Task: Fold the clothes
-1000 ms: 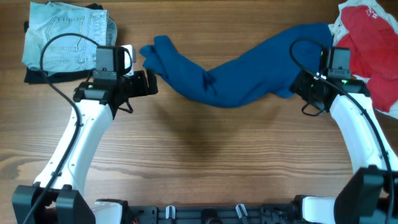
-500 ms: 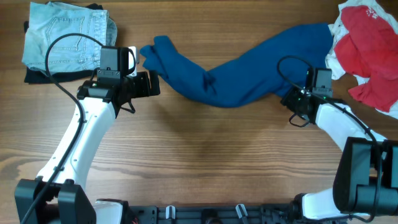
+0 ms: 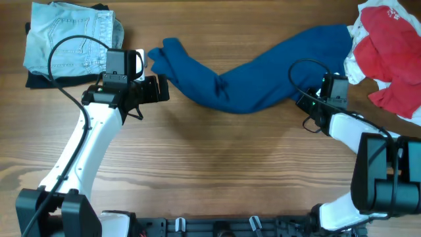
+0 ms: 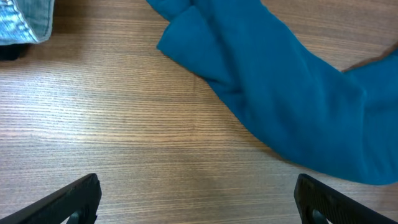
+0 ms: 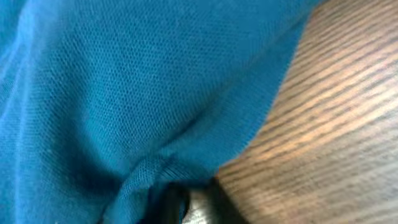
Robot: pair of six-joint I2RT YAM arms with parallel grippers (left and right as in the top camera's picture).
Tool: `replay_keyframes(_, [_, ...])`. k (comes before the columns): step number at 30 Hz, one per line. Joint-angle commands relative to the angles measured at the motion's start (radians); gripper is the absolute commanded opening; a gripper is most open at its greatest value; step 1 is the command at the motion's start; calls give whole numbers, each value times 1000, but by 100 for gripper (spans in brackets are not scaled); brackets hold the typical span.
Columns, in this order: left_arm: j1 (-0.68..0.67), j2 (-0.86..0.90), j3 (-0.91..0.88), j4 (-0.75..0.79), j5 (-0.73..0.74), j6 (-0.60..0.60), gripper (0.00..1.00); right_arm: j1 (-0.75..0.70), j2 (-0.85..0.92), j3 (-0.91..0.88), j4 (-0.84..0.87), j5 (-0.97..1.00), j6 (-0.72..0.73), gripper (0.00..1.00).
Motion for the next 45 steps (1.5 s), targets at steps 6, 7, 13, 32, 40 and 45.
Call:
replay_keyframes(6, [-4,25,21,3,15,-9,100,-1,-101,5,-31,-37,-76,4])
replay_keyframes(7, [-4,25,21,3,16,-9,100,-1,-135,16,-50,-49,-92,4])
replay_keyframes(13, [-4,25,21,11,15,-9,100,-1,-303,59,-116,-42,-127,4])
replay_keyframes(32, [-4,26,21,3,15,-9,100,-1,-53,48,-127,-72,-116,50])
replay_keyframes(40, [-4,26,21,0,15,-9,100,-1,53,48,-58,-68,-115,46])
replay_keyframes(45, [-4,26,21,0,15,-9,100,-1,119,48,-39,-68,-116,42])
